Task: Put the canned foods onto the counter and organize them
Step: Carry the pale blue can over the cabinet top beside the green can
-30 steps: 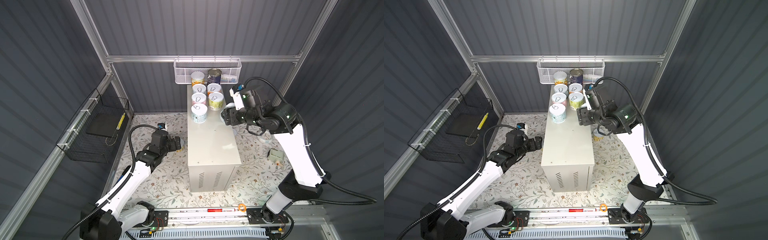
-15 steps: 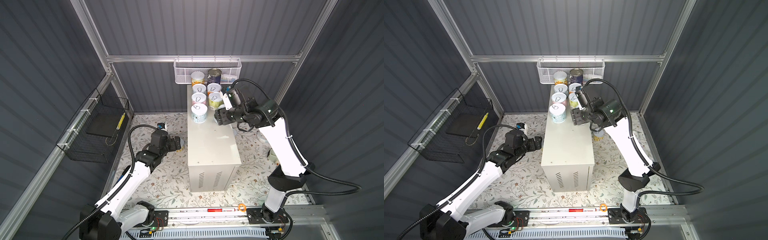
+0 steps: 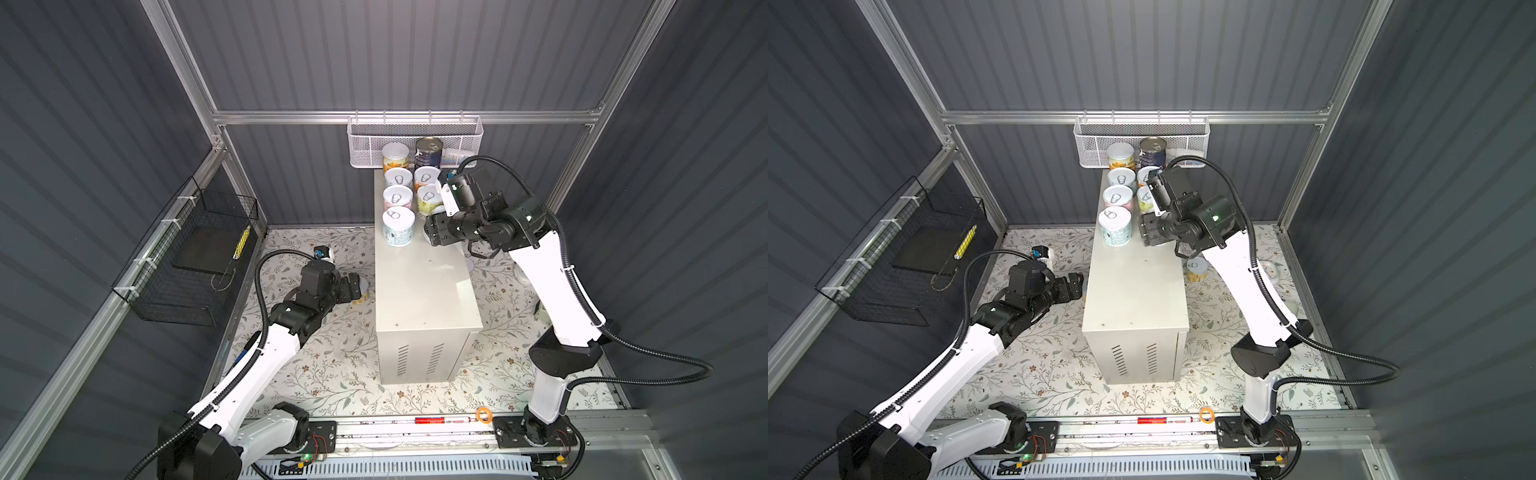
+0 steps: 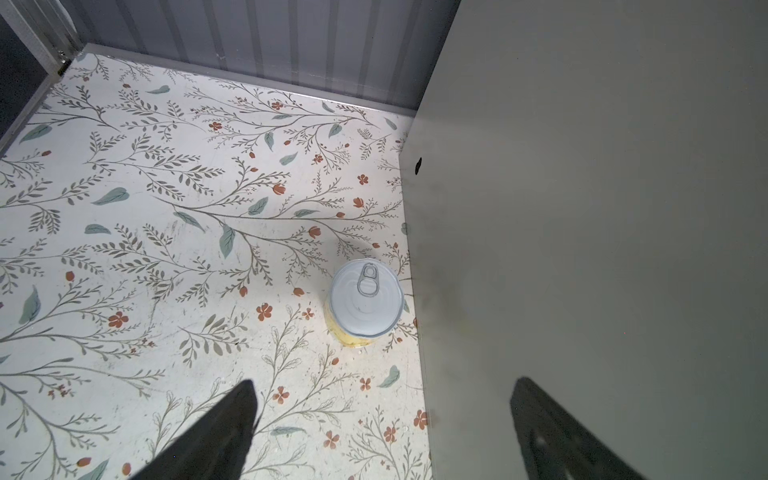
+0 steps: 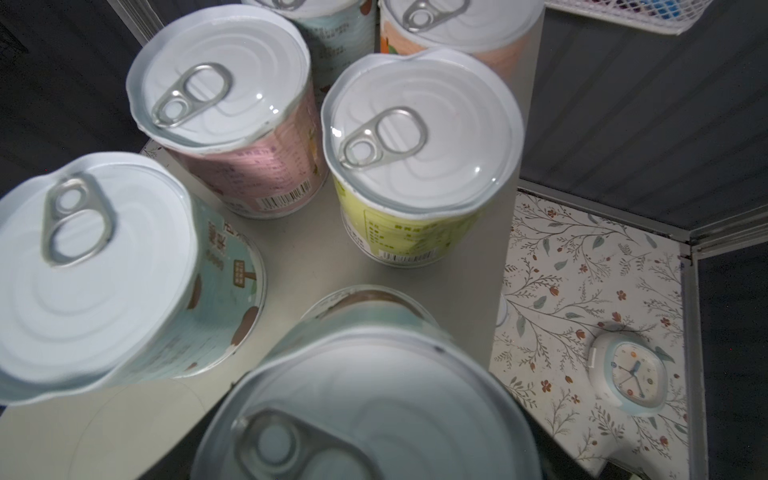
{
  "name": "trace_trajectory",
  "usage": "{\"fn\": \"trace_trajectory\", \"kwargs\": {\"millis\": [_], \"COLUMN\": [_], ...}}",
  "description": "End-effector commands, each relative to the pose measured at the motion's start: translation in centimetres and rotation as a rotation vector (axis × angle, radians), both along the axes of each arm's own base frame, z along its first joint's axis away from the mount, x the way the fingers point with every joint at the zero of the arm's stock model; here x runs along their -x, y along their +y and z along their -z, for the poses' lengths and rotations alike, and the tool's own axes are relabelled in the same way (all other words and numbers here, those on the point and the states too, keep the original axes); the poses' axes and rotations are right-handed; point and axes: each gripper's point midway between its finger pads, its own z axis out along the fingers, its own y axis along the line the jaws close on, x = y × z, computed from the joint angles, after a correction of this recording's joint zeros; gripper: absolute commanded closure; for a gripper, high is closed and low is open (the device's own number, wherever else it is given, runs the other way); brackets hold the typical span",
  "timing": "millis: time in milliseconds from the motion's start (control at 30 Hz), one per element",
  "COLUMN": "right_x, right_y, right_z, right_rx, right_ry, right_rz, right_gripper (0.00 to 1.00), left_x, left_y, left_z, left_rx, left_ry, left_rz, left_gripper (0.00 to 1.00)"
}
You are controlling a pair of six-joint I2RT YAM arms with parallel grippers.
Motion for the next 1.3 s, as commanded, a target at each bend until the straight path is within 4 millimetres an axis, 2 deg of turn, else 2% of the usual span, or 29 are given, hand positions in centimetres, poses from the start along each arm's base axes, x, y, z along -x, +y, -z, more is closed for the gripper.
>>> {"fn": "trace_trajectory", "kwargs": {"millis": [0, 500, 733, 1000, 1133, 1267], "right_x": [-0.5, -0.7, -0.1, 2.3, 4.1, 5.7], "right_y": [0.3, 0.8, 0.6, -1.0, -1.6, -2.8], "right_z": [-0.2, -1.5, -3.9, -7.2, -7.4, -7.2], "right_rx": [-0.022, -0.070, -0.119, -0.203, -0.280, -0.328], "right_ry": [-0.004, -0.032, -0.093, -0.173, -0.200, -0.211], "right_rz": [-0.008, -0.037, -0.054, -0.055, -0.071, -0.053], "right_gripper": [0.36, 0.16, 0.10, 0.06, 0.07, 0.21], "left_x": [0.0, -0.3, -0.2, -0.5, -0.5, -0.4], "left_y": [0.3, 0.1, 0.1, -0.2, -0.5, -0.5], "left_z": [-1.1, -1.3, -1.7, -2.6, -2.5, -2.3], "left_rx": [-0.012, -0.005, -0.005, -0.002, 0.026, 0.035], "left_ry": [-0.022, -0.026, -0.028, -0.041, -0.036, -0.030], "left_rz": [0.003, 0.005, 0.009, 0.020, 0.021, 0.018], "left_gripper": [0.04, 0.03, 0.03, 0.03, 0.03, 0.03]}}
